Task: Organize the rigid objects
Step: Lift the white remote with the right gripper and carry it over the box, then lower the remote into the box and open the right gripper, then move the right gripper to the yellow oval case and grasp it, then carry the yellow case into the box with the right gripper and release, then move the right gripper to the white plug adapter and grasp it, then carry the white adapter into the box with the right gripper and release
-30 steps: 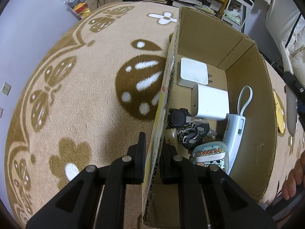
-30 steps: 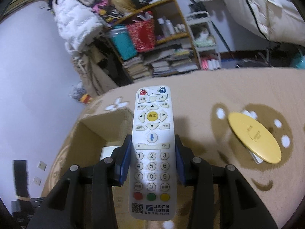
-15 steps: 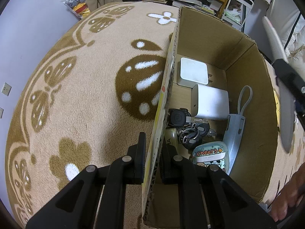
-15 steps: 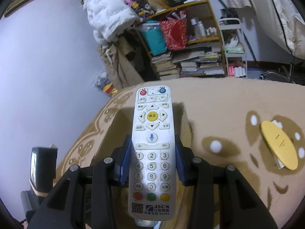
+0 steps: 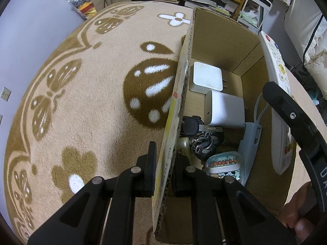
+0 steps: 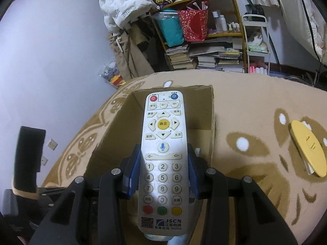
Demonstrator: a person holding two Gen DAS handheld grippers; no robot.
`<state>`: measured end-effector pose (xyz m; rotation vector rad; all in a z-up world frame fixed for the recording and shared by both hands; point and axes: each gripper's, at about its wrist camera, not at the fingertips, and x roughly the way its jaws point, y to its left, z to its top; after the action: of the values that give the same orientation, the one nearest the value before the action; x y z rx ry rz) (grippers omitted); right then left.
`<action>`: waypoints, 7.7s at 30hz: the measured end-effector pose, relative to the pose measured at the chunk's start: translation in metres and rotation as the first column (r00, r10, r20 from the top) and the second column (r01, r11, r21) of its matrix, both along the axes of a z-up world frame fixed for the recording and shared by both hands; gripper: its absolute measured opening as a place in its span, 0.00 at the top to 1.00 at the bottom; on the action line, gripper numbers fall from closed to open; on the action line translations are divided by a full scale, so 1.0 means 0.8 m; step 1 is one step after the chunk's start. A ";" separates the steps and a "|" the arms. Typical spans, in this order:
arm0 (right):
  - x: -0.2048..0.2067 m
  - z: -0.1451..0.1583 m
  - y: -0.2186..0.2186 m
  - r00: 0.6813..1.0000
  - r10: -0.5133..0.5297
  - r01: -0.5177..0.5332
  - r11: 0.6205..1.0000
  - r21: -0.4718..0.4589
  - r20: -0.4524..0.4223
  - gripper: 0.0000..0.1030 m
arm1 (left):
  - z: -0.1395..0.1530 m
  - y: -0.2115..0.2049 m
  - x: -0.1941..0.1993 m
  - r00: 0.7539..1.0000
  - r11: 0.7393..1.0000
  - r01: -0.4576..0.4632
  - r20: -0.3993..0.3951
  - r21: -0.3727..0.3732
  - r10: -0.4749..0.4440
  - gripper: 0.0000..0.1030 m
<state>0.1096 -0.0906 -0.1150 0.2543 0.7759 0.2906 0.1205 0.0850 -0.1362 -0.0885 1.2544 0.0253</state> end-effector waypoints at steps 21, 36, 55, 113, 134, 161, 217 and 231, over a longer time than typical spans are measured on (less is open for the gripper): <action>0.011 0.043 -0.023 0.998 -0.046 0.048 0.998 -0.044 0.037 0.09 | 0.002 0.001 0.001 1.000 1.000 0.002 -0.003 -0.018 -0.002 0.88; 0.053 0.043 -0.149 0.953 -0.302 0.299 0.940 -0.166 0.010 0.00 | 0.002 -0.002 0.002 1.000 1.000 0.010 -0.001 0.004 -0.010 0.88; 0.063 -0.060 -0.252 0.896 -0.403 0.347 0.897 -0.274 -0.185 0.00 | 0.003 -0.001 0.002 1.000 1.000 0.011 0.000 0.007 -0.011 0.88; 0.038 0.017 0.012 0.996 0.048 -0.052 0.998 -0.044 -0.077 0.42 | 0.002 -0.002 0.002 1.000 1.000 0.010 0.001 0.006 -0.010 0.88; 0.031 0.056 -0.055 0.995 -0.102 0.100 0.988 -0.117 -0.016 0.11 | 0.003 -0.003 0.004 1.000 1.000 0.020 -0.001 0.005 -0.020 0.88; 0.059 -0.054 -0.240 0.898 -0.423 0.379 0.882 -0.278 -0.118 0.11 | 0.000 -0.001 0.005 1.000 1.000 0.023 -0.006 0.006 -0.023 0.88; 0.004 0.055 -0.045 0.996 -0.057 0.062 0.995 -0.076 0.071 0.50 | 0.001 -0.002 0.004 1.000 1.000 0.021 -0.003 0.005 -0.021 0.87; 0.001 0.017 0.008 0.998 0.060 -0.064 0.990 -0.127 -0.031 0.50 | 0.004 -0.001 0.001 1.000 1.000 0.012 0.004 -0.005 -0.012 0.88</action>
<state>0.1102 -0.0841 -0.1017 0.1140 0.8269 0.2953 0.1213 0.0845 -0.1333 -0.0854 1.2513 0.0110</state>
